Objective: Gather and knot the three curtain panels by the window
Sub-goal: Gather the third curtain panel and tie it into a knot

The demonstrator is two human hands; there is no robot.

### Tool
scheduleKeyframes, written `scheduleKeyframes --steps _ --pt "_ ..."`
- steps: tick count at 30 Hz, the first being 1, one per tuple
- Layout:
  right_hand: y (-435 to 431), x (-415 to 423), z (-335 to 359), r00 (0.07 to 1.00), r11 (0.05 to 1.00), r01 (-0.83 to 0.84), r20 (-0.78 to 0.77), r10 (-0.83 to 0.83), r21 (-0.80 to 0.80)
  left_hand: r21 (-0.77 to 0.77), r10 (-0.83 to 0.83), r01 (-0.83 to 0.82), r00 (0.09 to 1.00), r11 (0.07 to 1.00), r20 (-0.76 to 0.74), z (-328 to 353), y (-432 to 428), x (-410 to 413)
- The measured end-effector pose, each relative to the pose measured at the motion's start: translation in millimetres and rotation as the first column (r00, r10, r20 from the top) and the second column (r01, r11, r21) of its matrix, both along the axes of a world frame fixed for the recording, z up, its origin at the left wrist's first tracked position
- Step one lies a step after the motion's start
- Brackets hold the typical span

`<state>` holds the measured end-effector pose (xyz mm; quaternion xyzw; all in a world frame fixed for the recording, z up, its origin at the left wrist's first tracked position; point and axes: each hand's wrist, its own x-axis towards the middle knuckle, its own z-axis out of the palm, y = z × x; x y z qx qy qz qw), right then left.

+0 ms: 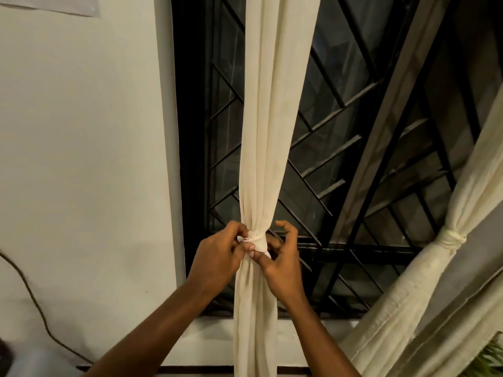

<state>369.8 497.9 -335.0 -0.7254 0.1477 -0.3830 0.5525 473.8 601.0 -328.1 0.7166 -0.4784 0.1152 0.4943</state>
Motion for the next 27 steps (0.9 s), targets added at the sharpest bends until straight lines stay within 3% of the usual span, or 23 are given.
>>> scheduleKeyframes --steps 7,12,17,21,27 --pt "5 0 -5 1.0 1.0 0.012 -0.004 -0.012 0.016 -0.049 0.043 -0.04 0.998 0.998 0.046 -6 1 -5" --pt "3 0 -6 1.0 0.999 0.025 -0.012 -0.025 -0.031 0.232 0.01 -0.005 1.0 0.973 -0.021 -7 0 -8" --pt "-3 0 -5 0.998 0.999 -0.007 -0.057 0.004 -0.049 0.579 -0.054 -0.01 0.994 0.815 0.093 23 0 -6" --pt "-1 3 -3 0.995 0.995 -0.066 -0.08 0.06 -0.08 0.737 -0.099 -0.088 0.973 0.671 0.206 55 -4 -5" --pt "-6 7 -11 0.98 0.993 -0.092 -0.181 0.078 -0.073 0.862 -0.108 -0.019 0.99 0.507 0.086 81 -17 -5"
